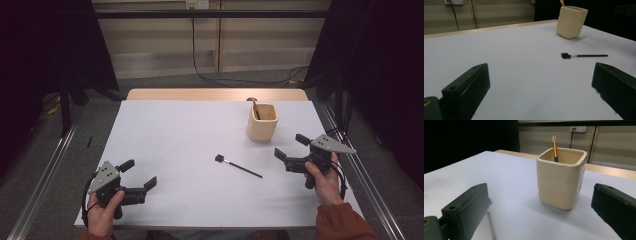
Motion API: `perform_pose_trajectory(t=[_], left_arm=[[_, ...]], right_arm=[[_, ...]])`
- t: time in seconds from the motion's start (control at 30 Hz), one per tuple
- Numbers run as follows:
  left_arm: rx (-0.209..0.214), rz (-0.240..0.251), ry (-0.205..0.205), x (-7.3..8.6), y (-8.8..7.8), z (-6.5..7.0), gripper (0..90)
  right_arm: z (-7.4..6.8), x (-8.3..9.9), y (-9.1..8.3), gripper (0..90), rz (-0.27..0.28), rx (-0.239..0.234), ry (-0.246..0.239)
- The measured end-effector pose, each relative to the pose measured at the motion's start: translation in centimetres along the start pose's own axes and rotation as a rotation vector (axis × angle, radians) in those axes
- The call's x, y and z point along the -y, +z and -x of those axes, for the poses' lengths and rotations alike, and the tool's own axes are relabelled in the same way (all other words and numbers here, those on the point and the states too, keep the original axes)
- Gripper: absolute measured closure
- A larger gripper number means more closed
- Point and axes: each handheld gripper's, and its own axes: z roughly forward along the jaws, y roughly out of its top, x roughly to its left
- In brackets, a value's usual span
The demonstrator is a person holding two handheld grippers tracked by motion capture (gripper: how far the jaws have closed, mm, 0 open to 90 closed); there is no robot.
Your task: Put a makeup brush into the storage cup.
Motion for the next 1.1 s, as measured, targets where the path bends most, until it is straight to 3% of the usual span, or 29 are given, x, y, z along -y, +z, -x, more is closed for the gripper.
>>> perform_pose_trajectory(t=[0.4,0.53,0.67,0.73,1.1], left_arm=[[-0.016,0.017,-0.005,0.0,-0.5,-0.1,1.9],[-0.021,0.032,-0.004,-0.1,-0.8,0.0,1.9],[-0.023,0.030,-0.003,-0.1,-0.9,0.0,1.9],[-0.020,0.032,0.000,-0.1,-1.0,0.1,1.9],[-0.008,0.029,-0.002,0.0,-0.7,0.0,1.8]], right_arm=[[-1.4,2.0,-3.1,1.2,0.002,-0.011,0.008],[-1.8,2.5,-4.2,1.2,0.008,-0.024,0.044],[-2.1,3.0,-5.0,1.1,0.000,-0.010,0.011],[-2.2,3.2,-5.4,1.0,0.005,-0.018,0.017],[-2.2,3.2,-5.5,0.8,-0.003,-0.026,0.006]])
